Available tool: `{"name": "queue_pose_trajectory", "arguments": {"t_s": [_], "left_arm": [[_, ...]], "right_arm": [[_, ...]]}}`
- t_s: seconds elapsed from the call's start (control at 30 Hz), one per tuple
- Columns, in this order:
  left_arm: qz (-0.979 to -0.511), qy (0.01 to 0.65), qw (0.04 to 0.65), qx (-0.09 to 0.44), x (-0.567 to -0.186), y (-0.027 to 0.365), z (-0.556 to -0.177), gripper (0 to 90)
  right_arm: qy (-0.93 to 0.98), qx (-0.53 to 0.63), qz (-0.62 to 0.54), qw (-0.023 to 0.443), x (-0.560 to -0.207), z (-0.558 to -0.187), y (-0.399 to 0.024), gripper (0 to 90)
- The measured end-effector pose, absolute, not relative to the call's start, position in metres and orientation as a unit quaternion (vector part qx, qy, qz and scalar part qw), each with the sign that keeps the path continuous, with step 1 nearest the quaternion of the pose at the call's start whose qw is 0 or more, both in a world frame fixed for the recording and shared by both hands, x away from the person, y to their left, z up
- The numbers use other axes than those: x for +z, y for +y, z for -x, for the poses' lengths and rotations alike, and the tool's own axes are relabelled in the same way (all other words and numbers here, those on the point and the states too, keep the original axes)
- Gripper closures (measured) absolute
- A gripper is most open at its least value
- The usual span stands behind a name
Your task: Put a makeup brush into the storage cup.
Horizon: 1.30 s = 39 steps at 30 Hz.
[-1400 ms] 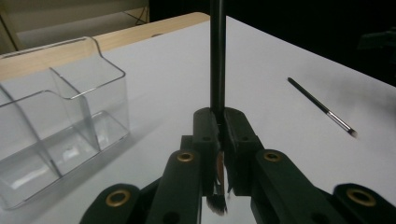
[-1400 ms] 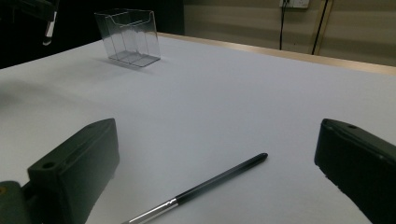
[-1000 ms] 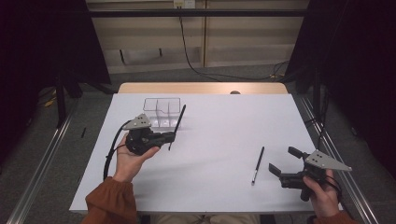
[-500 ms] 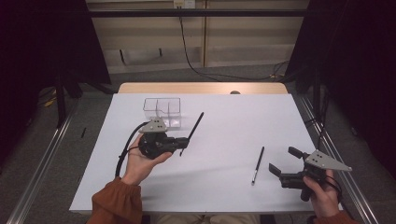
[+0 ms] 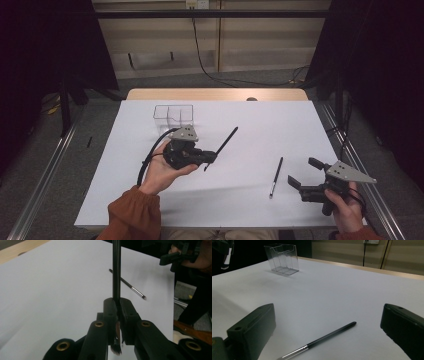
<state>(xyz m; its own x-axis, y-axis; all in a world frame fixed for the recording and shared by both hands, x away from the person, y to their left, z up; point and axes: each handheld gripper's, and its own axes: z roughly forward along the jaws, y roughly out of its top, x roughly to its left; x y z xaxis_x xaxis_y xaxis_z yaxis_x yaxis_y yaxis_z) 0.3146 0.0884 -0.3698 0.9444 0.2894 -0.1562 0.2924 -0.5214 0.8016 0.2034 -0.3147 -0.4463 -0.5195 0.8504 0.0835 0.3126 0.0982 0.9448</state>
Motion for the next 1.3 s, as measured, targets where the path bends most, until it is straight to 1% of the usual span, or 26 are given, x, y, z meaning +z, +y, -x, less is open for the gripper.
{"name": "queue_pose_trajectory", "arguments": {"t_s": [0.2, 0.27, 0.37, 0.43, 0.47, 0.57, 0.63, 0.7, 0.87, 0.9, 1.0, 1.13, 1.3], "left_arm": [[-0.884, 0.167, 0.436, -0.024, -0.37, 0.081, -0.315, 84.5], [-0.887, 0.17, 0.43, -0.016, -0.371, 0.079, -0.315, 84.5], [-0.891, 0.165, 0.421, -0.026, -0.371, 0.076, -0.315, 84.5], [-0.895, 0.158, 0.414, -0.046, -0.369, 0.074, -0.319, 84.5], [-0.898, 0.159, 0.408, -0.043, -0.369, 0.072, -0.321, 84.5], [-0.91, 0.144, 0.384, -0.057, -0.37, 0.066, -0.322, 84.5], [-0.922, 0.134, 0.358, -0.058, -0.372, 0.062, -0.321, 84.5], [-0.928, 0.127, 0.345, -0.063, -0.373, 0.06, -0.32, 84.5], [-0.941, 0.115, 0.314, -0.059, -0.373, 0.062, -0.318, 84.5], [-0.944, 0.104, 0.306, -0.059, -0.373, 0.063, -0.317, 84.5], [-0.951, 0.103, 0.285, -0.061, -0.376, 0.064, -0.315, 84.5], [-0.965, 0.085, 0.242, -0.058, -0.382, 0.063, -0.316, 84.5], [-0.972, 0.07, 0.216, -0.066, -0.385, 0.061, -0.312, 84.5]], "right_arm": [[0.699, 0.524, -0.414, 0.254, -0.446, -0.204, -0.315, 0.0], [0.701, 0.523, -0.414, 0.253, -0.446, -0.204, -0.315, 0.0], [0.703, 0.522, -0.412, 0.252, -0.446, -0.204, -0.315, 0.0], [0.703, 0.522, -0.413, 0.25, -0.446, -0.204, -0.315, 0.0], [0.704, 0.522, -0.413, 0.249, -0.446, -0.204, -0.315, 0.0], [0.704, 0.521, -0.412, 0.249, -0.446, -0.204, -0.315, 0.0], [0.705, 0.521, -0.411, 0.249, -0.446, -0.204, -0.315, 0.0], [0.703, 0.522, -0.413, 0.249, -0.446, -0.204, -0.315, 0.0], [0.705, 0.525, -0.409, 0.246, -0.445, -0.203, -0.314, 0.0], [0.706, 0.525, -0.408, 0.244, -0.445, -0.203, -0.314, 0.0], [0.705, 0.527, -0.408, 0.243, -0.445, -0.203, -0.314, 0.0], [0.705, 0.527, -0.409, 0.241, -0.446, -0.203, -0.314, 0.0], [0.706, 0.526, -0.408, 0.241, -0.446, -0.203, -0.314, 0.0]]}}
